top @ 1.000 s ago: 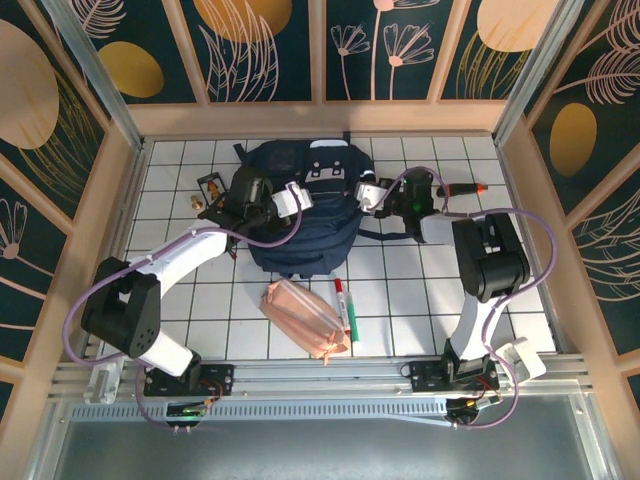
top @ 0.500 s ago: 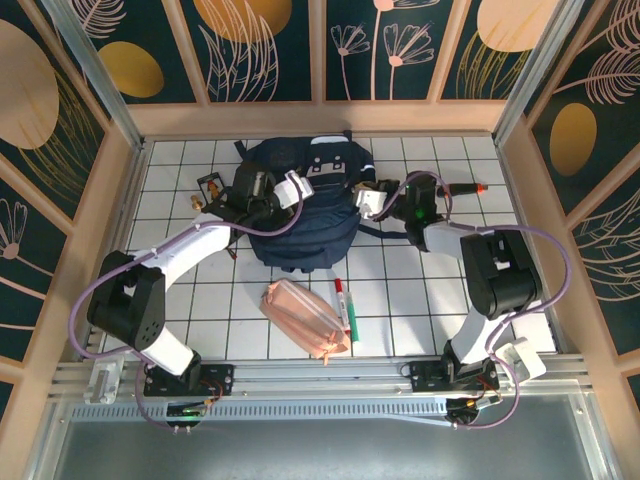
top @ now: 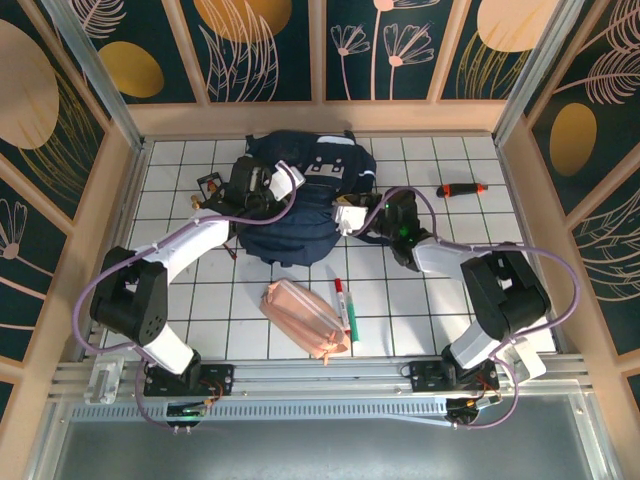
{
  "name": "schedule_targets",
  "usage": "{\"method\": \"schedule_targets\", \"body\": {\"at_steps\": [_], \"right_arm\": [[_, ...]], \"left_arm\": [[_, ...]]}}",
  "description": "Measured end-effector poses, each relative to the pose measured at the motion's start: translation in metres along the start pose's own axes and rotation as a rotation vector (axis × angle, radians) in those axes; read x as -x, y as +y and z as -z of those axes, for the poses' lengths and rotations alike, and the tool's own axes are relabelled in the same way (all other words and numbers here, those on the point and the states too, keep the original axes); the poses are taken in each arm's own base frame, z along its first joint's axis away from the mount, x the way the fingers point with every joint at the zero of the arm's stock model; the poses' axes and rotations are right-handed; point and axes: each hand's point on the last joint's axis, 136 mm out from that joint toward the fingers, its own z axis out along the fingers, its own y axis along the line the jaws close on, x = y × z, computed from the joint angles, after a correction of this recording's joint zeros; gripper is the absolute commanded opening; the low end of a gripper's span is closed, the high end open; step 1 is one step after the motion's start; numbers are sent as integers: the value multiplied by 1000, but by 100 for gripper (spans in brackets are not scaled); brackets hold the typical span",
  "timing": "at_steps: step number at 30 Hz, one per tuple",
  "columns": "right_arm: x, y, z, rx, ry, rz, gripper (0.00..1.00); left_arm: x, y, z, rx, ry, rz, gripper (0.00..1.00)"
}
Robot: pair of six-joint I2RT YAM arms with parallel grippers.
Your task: Pack books, pencil case, and school supplies into a backpack
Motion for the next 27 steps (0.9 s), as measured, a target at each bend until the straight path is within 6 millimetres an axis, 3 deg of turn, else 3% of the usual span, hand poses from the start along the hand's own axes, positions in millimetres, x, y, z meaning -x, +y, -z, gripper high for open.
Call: {"method": "schedule_targets", "body": {"at_steps": [7,9,11,13,14,15,16,19,22,25,27], "right_arm": [[14,7,8,26,-21,-43,8],[21,15,14,85,-52,-69,21],[40,24,22,172,-139,-108,34],[55,21,32,234,-208,-178,47],[59,18,38,253,-229,-212,47],[62,13,45,266,-238,-253,80],[63,10,49,270,-238,-281,99],[65,-6,59,222,-199,-455,99],[55,-41,67,80,-118,-737,99],[23,-88,81,-104,-36,-1099,98],[1,-114,94,-189,-28,-1305,86]], "left_arm": [[1,2,0,10,-3,17,0],[3,0,0,2,-11,16,0],[8,-3,0,-9,-35,9,0],[14,-8,-1,-18,-54,0,0],[16,-11,-1,-25,-61,-5,0],[17,-13,-1,-32,-66,-8,0],[17,-14,-1,-35,-68,-11,0],[18,-16,0,-45,-78,-16,0],[18,-19,0,-58,-86,-16,0],[20,-21,0,-71,-94,-16,0],[20,-22,0,-77,-100,-16,0]]}}
